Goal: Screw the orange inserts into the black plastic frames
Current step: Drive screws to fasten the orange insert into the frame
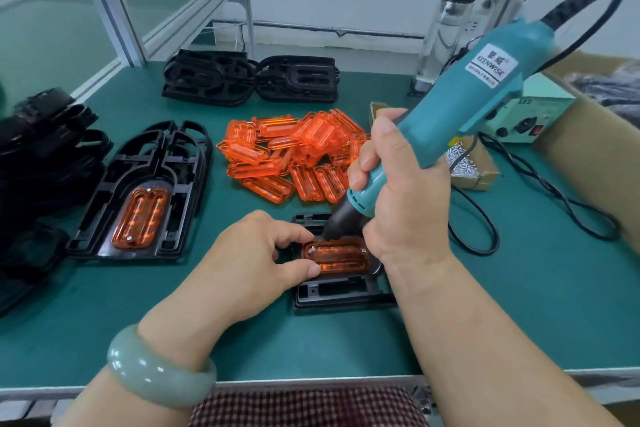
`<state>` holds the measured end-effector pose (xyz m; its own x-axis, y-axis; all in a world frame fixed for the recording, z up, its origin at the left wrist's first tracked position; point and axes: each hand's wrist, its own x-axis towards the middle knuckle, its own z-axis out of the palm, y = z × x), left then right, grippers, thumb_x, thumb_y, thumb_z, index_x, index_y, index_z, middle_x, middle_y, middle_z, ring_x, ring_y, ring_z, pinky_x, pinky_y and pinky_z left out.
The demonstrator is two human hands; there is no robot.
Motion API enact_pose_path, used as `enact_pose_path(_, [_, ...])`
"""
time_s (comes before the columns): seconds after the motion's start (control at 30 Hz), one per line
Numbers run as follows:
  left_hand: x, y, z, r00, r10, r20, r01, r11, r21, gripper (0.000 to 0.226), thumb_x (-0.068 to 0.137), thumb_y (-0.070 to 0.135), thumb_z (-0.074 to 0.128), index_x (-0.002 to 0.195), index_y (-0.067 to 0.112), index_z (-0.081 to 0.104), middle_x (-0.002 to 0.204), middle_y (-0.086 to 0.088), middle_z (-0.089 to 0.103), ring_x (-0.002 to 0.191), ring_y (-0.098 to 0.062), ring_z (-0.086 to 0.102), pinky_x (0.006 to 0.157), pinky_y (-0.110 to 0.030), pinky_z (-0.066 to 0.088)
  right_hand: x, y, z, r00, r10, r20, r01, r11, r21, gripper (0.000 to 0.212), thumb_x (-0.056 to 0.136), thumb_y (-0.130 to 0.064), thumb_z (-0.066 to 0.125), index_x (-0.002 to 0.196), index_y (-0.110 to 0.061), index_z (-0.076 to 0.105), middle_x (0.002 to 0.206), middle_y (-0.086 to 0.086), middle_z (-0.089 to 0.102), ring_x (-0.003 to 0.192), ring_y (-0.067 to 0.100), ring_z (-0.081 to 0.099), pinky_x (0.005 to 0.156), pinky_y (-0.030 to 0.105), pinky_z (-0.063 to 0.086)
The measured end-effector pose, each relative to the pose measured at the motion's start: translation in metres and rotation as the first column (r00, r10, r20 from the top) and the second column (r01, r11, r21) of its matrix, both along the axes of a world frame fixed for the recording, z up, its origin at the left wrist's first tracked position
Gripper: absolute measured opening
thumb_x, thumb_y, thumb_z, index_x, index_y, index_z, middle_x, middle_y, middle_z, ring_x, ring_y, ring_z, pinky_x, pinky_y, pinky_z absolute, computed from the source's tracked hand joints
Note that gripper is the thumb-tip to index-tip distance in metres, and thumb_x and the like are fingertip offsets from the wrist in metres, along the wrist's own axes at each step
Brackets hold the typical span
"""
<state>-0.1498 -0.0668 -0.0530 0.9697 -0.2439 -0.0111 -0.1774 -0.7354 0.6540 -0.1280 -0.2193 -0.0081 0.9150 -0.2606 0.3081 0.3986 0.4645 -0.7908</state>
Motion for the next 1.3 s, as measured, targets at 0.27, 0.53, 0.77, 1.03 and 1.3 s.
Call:
enact_pose_path(0.27, [0.001, -0.001, 0.001, 1.0, 0.001, -0.009, -0.001, 1.0, 0.017, 0.036, 0.071, 0.044, 0.076, 0.106, 0.044, 0.067, 0.089, 0.012, 0.05, 0.074, -0.002, 0.051, 0.063, -0.013, 0.034, -0.002, -0.001, 0.0, 1.0, 0.01, 0.011, -0.009, 1.0, -0.027, 0.006, 0.085, -0.013, 0.057, 0.082, -0.018, 0.056, 0.054, -0.003, 0.047, 0.04, 0.013, 0.043, 0.045, 0.022, 0.039])
enact_pose_path(0.53, [0.001, -0.001, 0.001, 1.0, 0.006, 0.006, -0.006, 1.0, 0.01, 0.035, 0.071, 0.042, 0.077, 0.104, 0.043, 0.067, 0.089, 0.012, 0.05, 0.075, -0.001, 0.051, 0.063, -0.01, 0.034, 0.002, 0.004, 0.001, 0.993, 0.116, 0.038, -0.113, 0.991, -0.077, 0.005, 0.084, -0.014, 0.058, 0.089, -0.015, 0.055, 0.052, -0.003, 0.046, 0.04, 0.014, 0.043, 0.046, 0.021, 0.038])
enact_pose_path(0.77, [0.001, -0.002, 0.004, 1.0, -0.006, -0.014, 0.006, 1.0, 0.011, 0.025, 0.071, 0.044, 0.076, 0.095, 0.047, 0.068, 0.079, 0.02, 0.053, 0.068, 0.002, 0.053, 0.057, -0.01, 0.033, 0.009, 0.008, 0.007, 0.93, 0.357, 0.093, -0.324, 0.911, -0.254, 0.011, 0.085, -0.009, 0.058, 0.094, -0.014, 0.057, 0.054, -0.006, 0.049, 0.039, 0.013, 0.042, 0.047, 0.024, 0.038])
enact_pose_path(1.03, [-0.001, -0.006, 0.013, 0.99, -0.12, 0.068, 0.119, 0.993, 0.017, 0.06, 0.074, 0.035, 0.077, 0.067, 0.081, 0.04, 0.083, 0.055, 0.044, 0.08, 0.022, 0.047, 0.049, -0.008, 0.033, 0.006, 0.015, 0.005, 0.9, 0.422, 0.106, -0.382, 0.883, -0.271, 0.015, 0.087, -0.003, 0.056, 0.097, -0.013, 0.057, 0.051, -0.008, 0.047, 0.039, 0.01, 0.041, 0.047, 0.02, 0.038])
enact_pose_path(1.3, [0.005, -0.002, 0.005, 0.996, -0.093, -0.001, 0.093, 0.995, -0.027, 0.027, 0.072, 0.038, 0.076, 0.078, 0.06, 0.062, 0.075, 0.029, 0.059, 0.067, 0.008, 0.055, 0.056, -0.007, 0.039, 0.009, 0.011, 0.005, 0.925, 0.376, 0.053, -0.361, 0.914, -0.186, 0.011, 0.085, -0.006, 0.055, 0.094, -0.011, 0.055, 0.053, -0.006, 0.047, 0.038, 0.01, 0.04, 0.046, 0.021, 0.037])
